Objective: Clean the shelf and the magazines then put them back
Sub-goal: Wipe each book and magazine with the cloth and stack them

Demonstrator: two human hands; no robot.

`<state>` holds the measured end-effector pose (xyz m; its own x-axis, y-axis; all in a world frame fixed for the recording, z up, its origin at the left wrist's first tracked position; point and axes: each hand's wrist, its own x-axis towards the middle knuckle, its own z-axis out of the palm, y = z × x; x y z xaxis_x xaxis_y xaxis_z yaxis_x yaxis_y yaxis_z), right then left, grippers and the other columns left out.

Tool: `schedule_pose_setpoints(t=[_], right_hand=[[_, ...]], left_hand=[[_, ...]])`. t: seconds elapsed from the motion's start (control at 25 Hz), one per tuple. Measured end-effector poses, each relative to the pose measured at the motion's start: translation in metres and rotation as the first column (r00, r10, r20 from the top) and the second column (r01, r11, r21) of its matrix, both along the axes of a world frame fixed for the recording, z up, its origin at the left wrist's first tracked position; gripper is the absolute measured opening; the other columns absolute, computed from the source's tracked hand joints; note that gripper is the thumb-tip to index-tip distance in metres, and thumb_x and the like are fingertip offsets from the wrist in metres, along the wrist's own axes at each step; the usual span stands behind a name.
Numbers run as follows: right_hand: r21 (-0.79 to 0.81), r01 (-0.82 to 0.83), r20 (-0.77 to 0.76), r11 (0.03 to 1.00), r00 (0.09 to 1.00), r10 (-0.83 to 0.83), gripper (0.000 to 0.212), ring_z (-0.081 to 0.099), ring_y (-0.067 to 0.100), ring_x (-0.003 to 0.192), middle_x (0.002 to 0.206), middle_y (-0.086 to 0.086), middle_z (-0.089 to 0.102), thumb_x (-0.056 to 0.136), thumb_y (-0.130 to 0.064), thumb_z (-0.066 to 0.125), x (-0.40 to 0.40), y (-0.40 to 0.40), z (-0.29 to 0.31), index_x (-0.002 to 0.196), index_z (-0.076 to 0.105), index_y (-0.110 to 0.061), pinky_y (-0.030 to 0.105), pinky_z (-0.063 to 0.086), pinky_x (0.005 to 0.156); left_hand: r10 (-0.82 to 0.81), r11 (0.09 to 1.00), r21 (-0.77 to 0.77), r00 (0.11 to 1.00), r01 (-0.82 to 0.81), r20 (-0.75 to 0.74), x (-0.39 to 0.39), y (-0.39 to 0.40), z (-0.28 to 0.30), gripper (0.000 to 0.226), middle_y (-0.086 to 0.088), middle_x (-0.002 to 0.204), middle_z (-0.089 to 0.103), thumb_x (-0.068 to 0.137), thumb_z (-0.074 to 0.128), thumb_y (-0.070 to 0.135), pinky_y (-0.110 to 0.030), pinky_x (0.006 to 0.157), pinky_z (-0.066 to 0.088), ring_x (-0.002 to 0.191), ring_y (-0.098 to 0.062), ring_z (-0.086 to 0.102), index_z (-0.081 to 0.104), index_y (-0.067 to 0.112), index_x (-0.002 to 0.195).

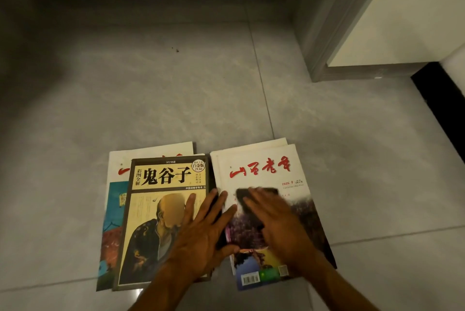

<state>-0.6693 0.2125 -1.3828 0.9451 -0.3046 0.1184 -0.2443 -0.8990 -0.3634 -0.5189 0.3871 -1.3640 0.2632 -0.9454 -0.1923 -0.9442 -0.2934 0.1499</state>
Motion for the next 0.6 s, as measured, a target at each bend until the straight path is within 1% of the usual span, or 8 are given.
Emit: schedule_pose_setpoints(t=[0.08, 0.16, 0.24, 0.36, 0.44, 0.52, 0.56, 0.6], right_hand=[[0.181, 0.324, -0.008, 0.929, 0.945, -0.328, 0.063, 0.036, 0.022, 0.137, 0.148, 0.004, 0.042, 0.087, -0.009, 0.057, 0.0, -0.037, 0.0, 0.146, 0.039, -0.021, 0.048, 0.035, 0.112], [0.223, 0.595, -0.03, 0.772, 0.796, -0.605, 0.059, 0.043, 0.031, 0.132, 0.144, 0.01, 0.047, 0.089, -0.016, 0.06, 0.015, -0.039, -0.002, 0.145, 0.041, -0.017, 0.051, 0.039, 0.108], [0.08, 0.527, -0.049, 0.846, 0.85, -0.525, 0.074, 0.04, 0.035, 0.135, 0.146, 0.013, 0.044, 0.078, -0.012, 0.074, 0.038, -0.019, -0.006, 0.145, 0.041, -0.015, 0.054, 0.037, 0.108], [0.005, 0.131, -0.001, 0.991, 0.991, -0.131, 0.082, 0.042, 0.033, 0.135, 0.147, 0.009, 0.045, 0.072, -0.002, 0.077, 0.044, -0.037, -0.003, 0.145, 0.042, -0.016, 0.053, 0.038, 0.108], [0.112, 0.344, -0.044, 0.932, 0.939, -0.341, 0.068, 0.04, 0.027, 0.136, 0.149, 0.006, 0.043, 0.087, -0.006, 0.065, 0.041, -0.068, -0.002, 0.147, 0.037, -0.02, 0.046, 0.035, 0.112], [0.268, 0.682, -0.092, 0.68, 0.721, -0.687, 0.058, 0.039, 0.027, 0.136, 0.15, 0.006, 0.041, 0.095, -0.016, 0.056, 0.043, -0.076, -0.004, 0.149, 0.034, -0.019, 0.046, 0.033, 0.113], [0.227, 0.725, -0.098, 0.65, 0.681, -0.726, 0.059, 0.039, 0.029, 0.136, 0.149, 0.009, 0.041, 0.094, -0.016, 0.058, 0.051, -0.066, -0.004, 0.149, 0.034, -0.017, 0.048, 0.033, 0.113], [0.144, 0.69, -0.076, 0.709, 0.722, -0.688, 0.063, 0.039, 0.032, 0.136, 0.148, 0.012, 0.042, 0.09, -0.014, 0.063, 0.06, -0.052, -0.003, 0.147, 0.037, -0.014, 0.051, 0.034, 0.112]], left_hand=[[0.002, 1.0, 0.006, 1.0, -0.002, -0.004, 0.003, 0.001, -0.001, 0.08, -0.01, 0.153, 0.034, 0.084, 0.031, 0.081, -0.061, 0.11, 0.014, 0.144, -0.03, 0.02, 0.049, 0.026, 0.139], [0.0, 1.0, 0.01, 1.0, 0.0, -0.001, 0.003, 0.0, -0.003, 0.08, -0.009, 0.152, 0.036, 0.083, 0.031, 0.081, -0.061, 0.109, 0.016, 0.144, -0.03, 0.021, 0.051, 0.026, 0.137], [0.006, 1.0, 0.009, 1.0, -0.006, 0.005, 0.0, -0.001, -0.004, 0.08, -0.01, 0.152, 0.037, 0.083, 0.031, 0.081, -0.062, 0.108, 0.017, 0.144, -0.03, 0.022, 0.053, 0.025, 0.136], [0.007, 1.0, -0.005, 1.0, -0.007, 0.009, 0.0, -0.003, -0.005, 0.081, -0.009, 0.151, 0.037, 0.083, 0.031, 0.082, -0.062, 0.108, 0.017, 0.143, -0.03, 0.023, 0.054, 0.025, 0.135], [0.005, 1.0, -0.018, 1.0, -0.004, 0.008, 0.001, -0.002, -0.007, 0.08, -0.009, 0.152, 0.037, 0.083, 0.031, 0.082, -0.061, 0.109, 0.016, 0.143, -0.029, 0.022, 0.054, 0.025, 0.135], [0.012, 1.0, -0.022, 1.0, -0.012, 0.006, 0.001, -0.001, -0.007, 0.08, -0.008, 0.151, 0.037, 0.083, 0.031, 0.082, -0.061, 0.109, 0.016, 0.144, -0.029, 0.022, 0.054, 0.026, 0.135], [0.016, 1.0, -0.026, 1.0, -0.016, 0.008, 0.001, -0.001, -0.007, 0.08, -0.008, 0.151, 0.038, 0.083, 0.031, 0.082, -0.061, 0.109, 0.016, 0.143, -0.029, 0.023, 0.055, 0.026, 0.134], [0.017, 0.999, -0.027, 1.0, -0.017, 0.01, 0.001, -0.002, -0.006, 0.08, -0.009, 0.15, 0.039, 0.082, 0.031, 0.082, -0.061, 0.109, 0.016, 0.143, -0.029, 0.023, 0.056, 0.026, 0.133]])
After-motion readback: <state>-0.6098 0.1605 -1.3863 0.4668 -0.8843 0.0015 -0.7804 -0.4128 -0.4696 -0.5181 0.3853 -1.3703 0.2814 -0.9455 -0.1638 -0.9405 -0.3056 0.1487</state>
